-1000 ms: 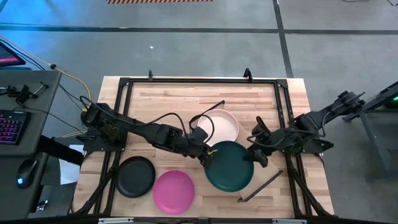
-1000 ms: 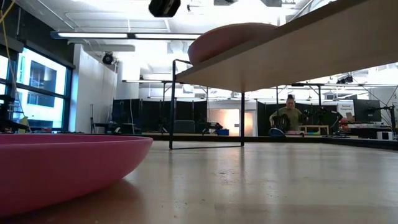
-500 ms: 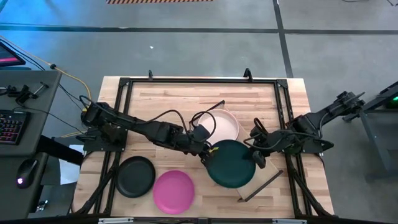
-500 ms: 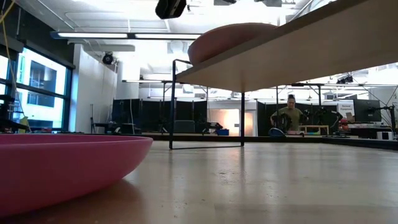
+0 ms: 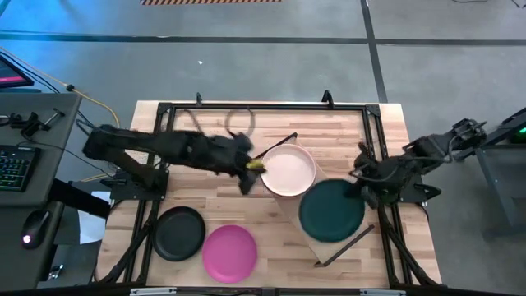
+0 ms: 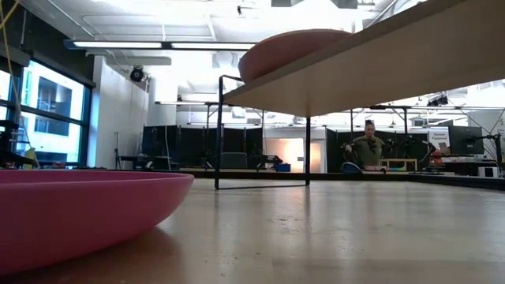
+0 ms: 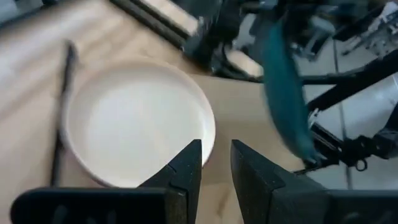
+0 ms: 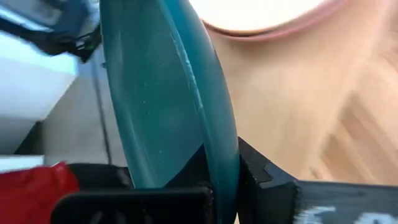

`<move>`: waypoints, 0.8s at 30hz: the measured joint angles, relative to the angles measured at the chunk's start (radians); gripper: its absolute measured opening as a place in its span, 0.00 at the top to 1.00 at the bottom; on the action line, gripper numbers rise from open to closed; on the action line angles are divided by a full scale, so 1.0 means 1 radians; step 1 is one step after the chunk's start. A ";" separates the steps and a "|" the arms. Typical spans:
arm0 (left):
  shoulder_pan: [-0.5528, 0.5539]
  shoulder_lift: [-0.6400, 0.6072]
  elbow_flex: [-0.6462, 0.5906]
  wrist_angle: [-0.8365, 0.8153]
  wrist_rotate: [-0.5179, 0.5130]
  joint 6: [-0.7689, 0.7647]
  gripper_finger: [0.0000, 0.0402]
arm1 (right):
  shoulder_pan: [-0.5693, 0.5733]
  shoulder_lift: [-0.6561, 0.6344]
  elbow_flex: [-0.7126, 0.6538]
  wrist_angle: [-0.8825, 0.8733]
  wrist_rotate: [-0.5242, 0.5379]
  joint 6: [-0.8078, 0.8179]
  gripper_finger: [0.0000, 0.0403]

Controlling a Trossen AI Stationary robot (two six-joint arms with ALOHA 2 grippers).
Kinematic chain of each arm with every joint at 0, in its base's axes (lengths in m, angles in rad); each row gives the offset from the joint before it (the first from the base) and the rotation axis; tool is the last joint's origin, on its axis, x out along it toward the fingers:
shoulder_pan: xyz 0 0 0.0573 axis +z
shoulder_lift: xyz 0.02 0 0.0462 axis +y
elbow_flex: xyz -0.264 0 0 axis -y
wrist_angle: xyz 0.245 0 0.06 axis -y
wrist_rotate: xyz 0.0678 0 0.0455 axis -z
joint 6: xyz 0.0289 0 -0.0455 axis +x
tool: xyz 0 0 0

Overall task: Place and stack plates onto a shelf
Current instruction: Put the green plate on the shelf

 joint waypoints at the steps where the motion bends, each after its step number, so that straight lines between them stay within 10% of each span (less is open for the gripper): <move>1: -0.007 -0.029 0.000 -0.005 -0.030 0.018 0.81 | 0.001 -0.013 0.000 -0.031 0.012 0.020 0.99; 9: -0.162 -0.178 -0.066 -0.081 -0.466 0.114 0.81 | -0.007 0.010 -0.003 -0.096 0.046 0.054 0.99; 14: -0.247 -0.224 -0.232 0.017 -0.552 0.052 0.81 | -0.013 0.073 -0.003 -0.106 -0.010 0.053 1.00; 19: -0.266 -0.243 -0.419 0.410 -0.448 0.195 0.82 | -0.018 0.135 -0.002 -0.095 -0.043 0.031 1.00; 24: -0.149 -0.245 -0.512 0.755 -0.081 0.307 0.85 | -0.044 0.171 -0.001 -0.083 -0.123 0.003 1.00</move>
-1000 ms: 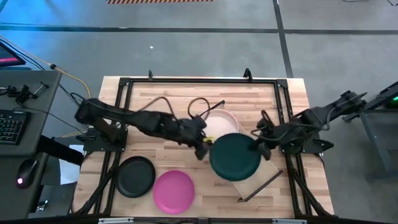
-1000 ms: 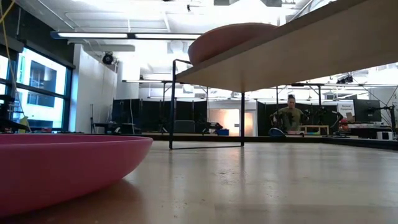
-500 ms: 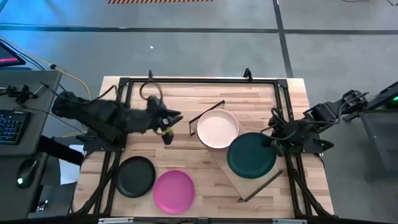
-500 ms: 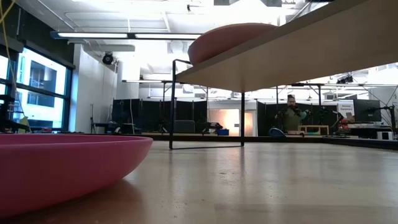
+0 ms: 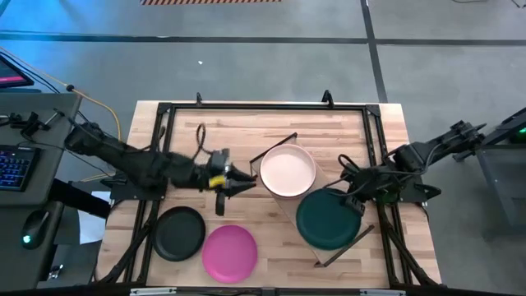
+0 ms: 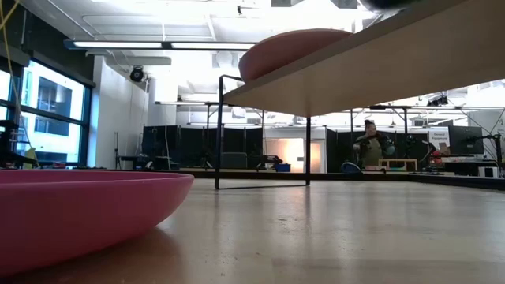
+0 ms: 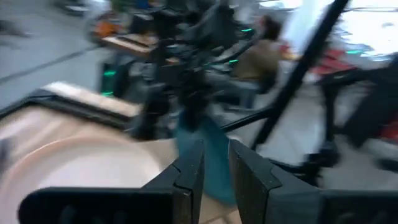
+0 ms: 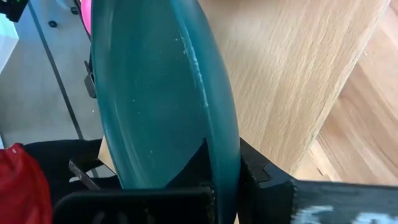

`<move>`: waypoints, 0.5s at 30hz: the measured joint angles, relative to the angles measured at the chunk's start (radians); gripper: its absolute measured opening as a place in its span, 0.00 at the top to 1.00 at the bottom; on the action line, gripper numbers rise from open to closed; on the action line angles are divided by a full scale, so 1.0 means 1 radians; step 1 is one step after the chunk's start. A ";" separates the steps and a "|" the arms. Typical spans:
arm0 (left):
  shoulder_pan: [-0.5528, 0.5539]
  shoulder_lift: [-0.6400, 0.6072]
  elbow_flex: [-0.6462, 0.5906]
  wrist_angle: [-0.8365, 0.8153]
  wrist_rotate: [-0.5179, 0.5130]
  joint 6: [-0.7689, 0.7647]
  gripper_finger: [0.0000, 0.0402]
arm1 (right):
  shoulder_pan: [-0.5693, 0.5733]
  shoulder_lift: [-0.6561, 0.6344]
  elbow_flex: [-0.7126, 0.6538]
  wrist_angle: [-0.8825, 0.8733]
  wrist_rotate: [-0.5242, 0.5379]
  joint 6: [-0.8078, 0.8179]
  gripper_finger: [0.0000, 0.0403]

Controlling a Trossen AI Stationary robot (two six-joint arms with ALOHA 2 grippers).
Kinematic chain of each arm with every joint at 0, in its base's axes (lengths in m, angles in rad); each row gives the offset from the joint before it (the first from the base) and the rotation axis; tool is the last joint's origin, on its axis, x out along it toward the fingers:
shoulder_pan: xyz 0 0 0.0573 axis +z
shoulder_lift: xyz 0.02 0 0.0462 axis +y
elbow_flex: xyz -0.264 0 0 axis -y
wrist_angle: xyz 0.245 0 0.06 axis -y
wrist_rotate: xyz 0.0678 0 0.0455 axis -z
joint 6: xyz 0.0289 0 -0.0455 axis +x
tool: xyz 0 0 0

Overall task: Place and stack plates onto a shelf
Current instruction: Put the green plate on the shelf

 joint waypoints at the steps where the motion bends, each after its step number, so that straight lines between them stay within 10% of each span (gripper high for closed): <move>1: 0.031 0.000 0.000 0.008 0.063 -0.004 0.86 | -0.005 0.003 0.000 0.000 -0.009 -0.003 1.00; 15: 0.237 -0.009 0.000 0.079 0.274 0.026 0.89 | -0.039 0.004 -0.003 -0.052 -0.040 0.025 0.91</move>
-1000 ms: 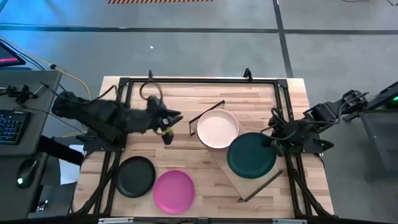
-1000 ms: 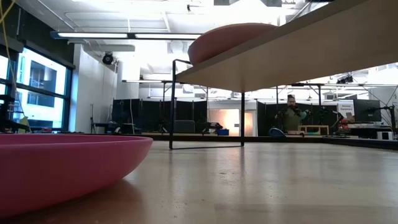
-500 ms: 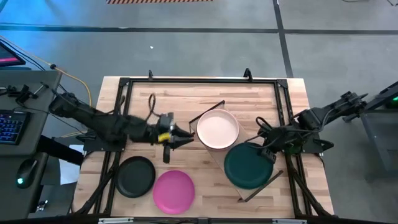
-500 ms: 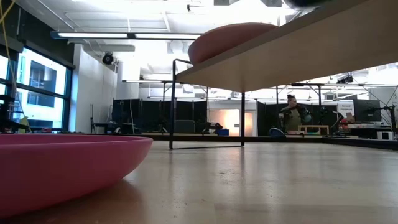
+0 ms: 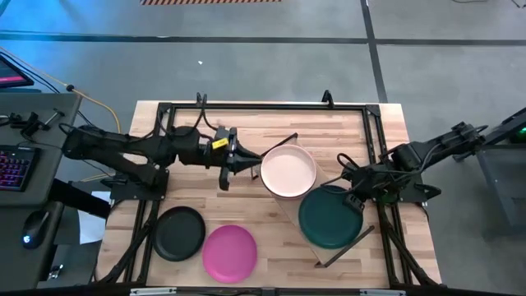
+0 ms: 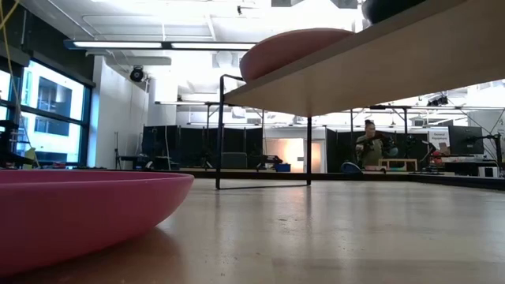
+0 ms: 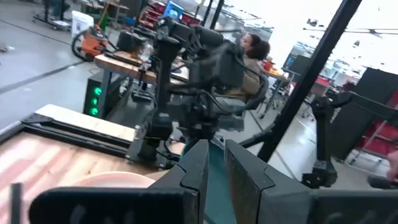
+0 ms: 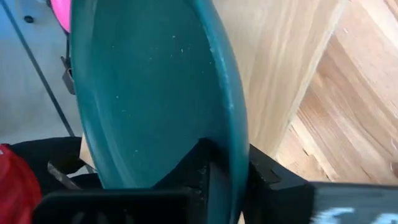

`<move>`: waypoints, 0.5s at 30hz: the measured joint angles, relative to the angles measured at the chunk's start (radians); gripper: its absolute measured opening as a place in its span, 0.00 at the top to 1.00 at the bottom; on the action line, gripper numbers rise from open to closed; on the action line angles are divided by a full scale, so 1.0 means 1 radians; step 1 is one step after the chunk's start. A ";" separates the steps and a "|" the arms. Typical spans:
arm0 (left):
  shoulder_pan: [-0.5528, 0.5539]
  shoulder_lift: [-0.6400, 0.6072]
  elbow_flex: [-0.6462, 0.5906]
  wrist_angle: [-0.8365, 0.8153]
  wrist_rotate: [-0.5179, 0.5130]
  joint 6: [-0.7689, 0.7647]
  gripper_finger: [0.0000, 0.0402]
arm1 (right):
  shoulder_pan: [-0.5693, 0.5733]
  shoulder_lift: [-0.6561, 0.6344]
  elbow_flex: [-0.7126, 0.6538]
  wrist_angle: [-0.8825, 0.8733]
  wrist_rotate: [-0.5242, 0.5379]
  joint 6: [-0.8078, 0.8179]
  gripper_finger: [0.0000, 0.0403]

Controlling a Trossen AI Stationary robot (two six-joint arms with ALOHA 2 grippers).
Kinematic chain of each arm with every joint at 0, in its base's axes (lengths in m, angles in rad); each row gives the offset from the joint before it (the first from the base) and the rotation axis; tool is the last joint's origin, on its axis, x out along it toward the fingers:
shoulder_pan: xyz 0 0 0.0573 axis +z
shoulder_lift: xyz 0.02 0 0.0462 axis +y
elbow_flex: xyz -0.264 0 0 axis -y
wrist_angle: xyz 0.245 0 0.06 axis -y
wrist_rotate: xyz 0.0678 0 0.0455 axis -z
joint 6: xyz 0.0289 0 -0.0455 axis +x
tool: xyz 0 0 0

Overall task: Place and stack plates onto a shelf
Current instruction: Put the green plate on the shelf, then stack the black plate on the green plate

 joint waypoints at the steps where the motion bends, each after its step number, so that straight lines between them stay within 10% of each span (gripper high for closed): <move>1: 0.006 -0.002 0.000 0.006 0.000 0.006 0.89 | -0.003 0.000 0.000 -0.001 0.001 0.007 0.89; 15: 0.079 -0.148 0.001 -0.152 0.000 0.056 0.85 | -0.066 0.000 0.055 -0.130 -0.013 -0.069 0.49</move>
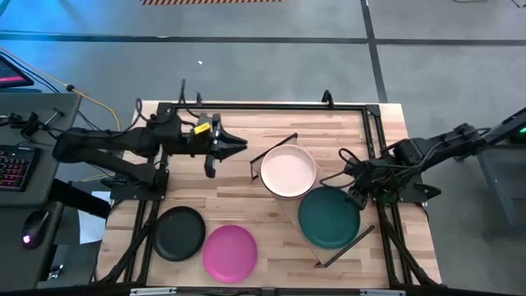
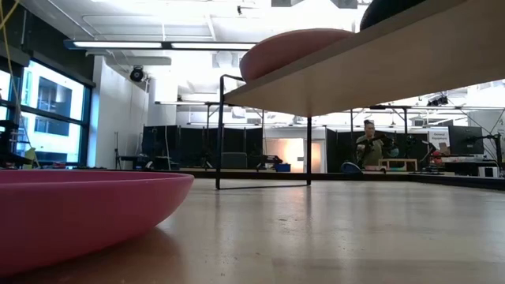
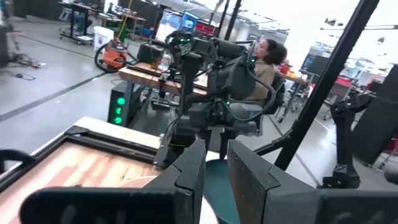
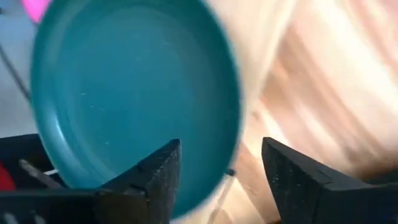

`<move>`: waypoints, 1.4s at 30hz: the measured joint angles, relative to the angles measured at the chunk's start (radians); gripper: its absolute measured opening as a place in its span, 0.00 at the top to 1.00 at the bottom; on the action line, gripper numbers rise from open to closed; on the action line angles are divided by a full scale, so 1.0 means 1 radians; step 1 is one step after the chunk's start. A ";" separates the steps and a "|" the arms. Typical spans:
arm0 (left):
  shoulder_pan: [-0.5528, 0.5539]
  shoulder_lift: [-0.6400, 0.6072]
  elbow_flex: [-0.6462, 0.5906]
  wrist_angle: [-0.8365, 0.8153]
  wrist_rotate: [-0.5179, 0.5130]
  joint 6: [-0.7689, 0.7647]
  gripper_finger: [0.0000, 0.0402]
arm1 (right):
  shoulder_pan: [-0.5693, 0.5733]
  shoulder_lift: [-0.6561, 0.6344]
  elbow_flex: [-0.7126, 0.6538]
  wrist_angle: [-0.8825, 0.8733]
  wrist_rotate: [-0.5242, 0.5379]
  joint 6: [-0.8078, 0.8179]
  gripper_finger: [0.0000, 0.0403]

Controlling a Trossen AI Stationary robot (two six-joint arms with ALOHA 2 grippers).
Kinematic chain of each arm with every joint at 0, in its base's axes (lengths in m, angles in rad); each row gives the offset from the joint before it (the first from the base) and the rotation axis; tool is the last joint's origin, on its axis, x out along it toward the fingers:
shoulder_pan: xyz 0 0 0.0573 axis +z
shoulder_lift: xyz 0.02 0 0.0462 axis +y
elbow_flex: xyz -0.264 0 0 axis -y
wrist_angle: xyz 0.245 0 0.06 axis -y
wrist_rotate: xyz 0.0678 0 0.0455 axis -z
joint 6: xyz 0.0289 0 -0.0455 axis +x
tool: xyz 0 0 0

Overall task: Place and stack plates onto a shelf
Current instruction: Stack the black plate on the green plate

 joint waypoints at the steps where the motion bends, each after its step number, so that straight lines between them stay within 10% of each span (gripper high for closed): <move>1: 0.004 -0.014 0.000 -0.018 -0.001 0.000 0.85 | -0.005 0.000 0.013 -0.030 0.007 -0.003 0.48; 42: 0.099 -0.211 0.000 -0.391 -0.011 -0.064 1.00 | 0.043 -0.164 0.051 -0.124 0.373 0.079 0.52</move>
